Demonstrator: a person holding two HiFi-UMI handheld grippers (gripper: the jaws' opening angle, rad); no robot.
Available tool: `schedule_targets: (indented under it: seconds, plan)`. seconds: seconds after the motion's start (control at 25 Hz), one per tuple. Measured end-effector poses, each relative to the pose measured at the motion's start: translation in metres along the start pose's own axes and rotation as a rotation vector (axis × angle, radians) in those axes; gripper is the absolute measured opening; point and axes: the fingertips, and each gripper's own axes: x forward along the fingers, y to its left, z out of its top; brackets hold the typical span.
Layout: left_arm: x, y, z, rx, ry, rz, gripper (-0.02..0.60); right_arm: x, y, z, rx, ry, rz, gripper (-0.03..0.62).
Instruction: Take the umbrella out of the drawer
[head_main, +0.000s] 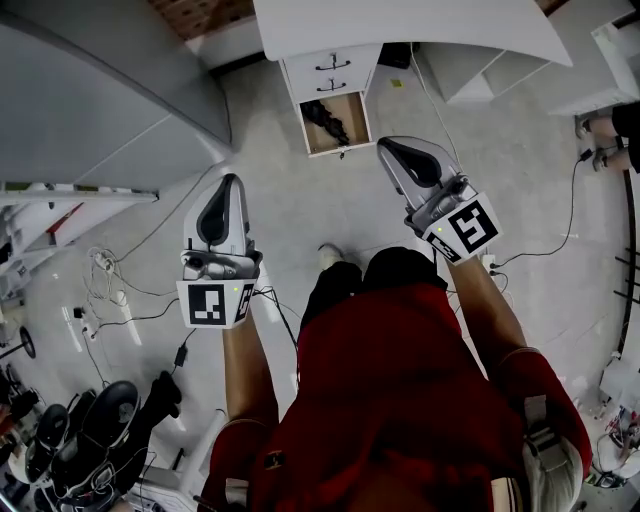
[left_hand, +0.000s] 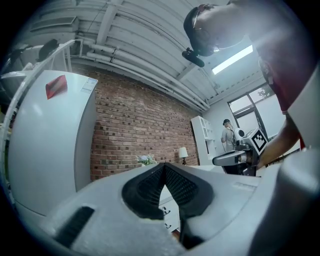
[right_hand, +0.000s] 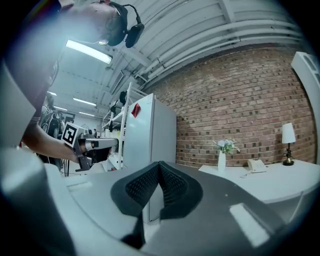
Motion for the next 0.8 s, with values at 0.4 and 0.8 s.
schedule_targets:
  seconds: [0.4, 0.8]
  plan:
    - [0.027, 0.02, -0.014, -0.008, 0.004, 0.054, 0.003, 0.042, -0.018, -0.027, -0.057, 0.055, 0.058, 0.012]
    - [0.066, 0.028, -0.063, 0.007, 0.042, 0.128, 0.003, 0.074, -0.065, -0.086, -0.038, 0.103, 0.109, 0.012]
